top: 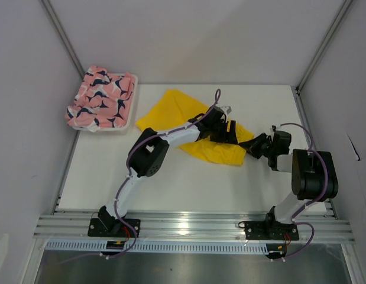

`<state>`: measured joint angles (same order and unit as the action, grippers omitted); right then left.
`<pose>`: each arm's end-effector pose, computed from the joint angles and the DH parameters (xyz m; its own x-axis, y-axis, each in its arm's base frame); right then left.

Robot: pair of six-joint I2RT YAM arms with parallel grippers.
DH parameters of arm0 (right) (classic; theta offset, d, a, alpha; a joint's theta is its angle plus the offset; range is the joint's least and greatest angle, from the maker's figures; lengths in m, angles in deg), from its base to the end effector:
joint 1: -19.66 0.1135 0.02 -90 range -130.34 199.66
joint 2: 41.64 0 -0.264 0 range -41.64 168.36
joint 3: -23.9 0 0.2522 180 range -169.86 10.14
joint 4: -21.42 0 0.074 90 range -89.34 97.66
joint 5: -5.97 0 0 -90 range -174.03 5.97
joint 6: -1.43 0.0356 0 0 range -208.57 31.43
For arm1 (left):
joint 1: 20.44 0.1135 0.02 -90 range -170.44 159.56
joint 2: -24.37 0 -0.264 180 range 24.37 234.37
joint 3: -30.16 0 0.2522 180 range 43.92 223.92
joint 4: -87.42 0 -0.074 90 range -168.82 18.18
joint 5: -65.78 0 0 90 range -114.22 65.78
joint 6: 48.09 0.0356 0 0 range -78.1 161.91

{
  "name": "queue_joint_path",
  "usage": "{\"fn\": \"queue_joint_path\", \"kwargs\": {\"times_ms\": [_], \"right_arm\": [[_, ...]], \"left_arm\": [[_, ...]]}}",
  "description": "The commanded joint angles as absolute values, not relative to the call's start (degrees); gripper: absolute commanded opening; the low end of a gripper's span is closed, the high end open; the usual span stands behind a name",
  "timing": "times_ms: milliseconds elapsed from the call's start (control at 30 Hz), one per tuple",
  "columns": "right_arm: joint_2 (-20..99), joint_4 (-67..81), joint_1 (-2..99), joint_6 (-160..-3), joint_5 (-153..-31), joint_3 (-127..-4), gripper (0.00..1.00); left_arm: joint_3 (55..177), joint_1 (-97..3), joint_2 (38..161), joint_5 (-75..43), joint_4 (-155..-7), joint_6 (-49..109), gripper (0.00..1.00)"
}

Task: Fold and stack the shorts

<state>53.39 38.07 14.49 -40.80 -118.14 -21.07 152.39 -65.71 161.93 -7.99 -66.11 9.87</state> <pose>0.2920 -0.0064 0.1261 -0.6585 0.6752 -0.3324 0.1429 0.5458 0.8256 0.3721 -0.3897 0.1529 -0.8373 0.1214 -0.5331 0.4537 0.6985 -0.5534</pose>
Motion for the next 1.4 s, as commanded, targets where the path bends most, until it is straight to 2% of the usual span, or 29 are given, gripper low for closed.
{"fn": "queue_joint_path", "kwargs": {"times_ms": [0, 133, 267, 633, 1033, 1200, 1367], "right_arm": [[52.7, 35.9, 15.9, -42.5, -120.0, -22.9, 0.00], [50.9, 23.6, 15.2, -46.8, -118.1, -26.4, 0.00], [50.5, 1.0, 15.2, -53.7, -112.1, -33.9, 0.00], [48.9, -20.3, 14.1, -61.1, -102.6, -43.2, 0.00], [50.1, -34.9, 16.6, -70.0, -85.6, -59.9, 0.00], [52.6, -36.2, 16.2, -70.9, -85.5, -65.4, 0.00], [54.6, -34.0, 15.6, -72.3, -90.1, -66.5, 0.00]], "left_arm": [[149.4, -65.2, 158.6, -3.1, -66.1, 7.9, 0.80], [147.2, -62.2, 154.1, -5.2, -64.1, 9.3, 0.80], [143.9, -60.9, 149.7, -8.7, -63.4, 10.9, 0.81], [138.0, -60.8, 143.4, -18.0, -61.5, 13.9, 0.81], [126.2, -53.9, 134.7, -24.0, -62.9, 15.9, 0.83], [119.3, -50.1, 133.6, -22.2, -66.9, 13.4, 0.83], [112.7, -45.8, 126.4, -20.2, -69.6, 11.5, 0.86]]}}
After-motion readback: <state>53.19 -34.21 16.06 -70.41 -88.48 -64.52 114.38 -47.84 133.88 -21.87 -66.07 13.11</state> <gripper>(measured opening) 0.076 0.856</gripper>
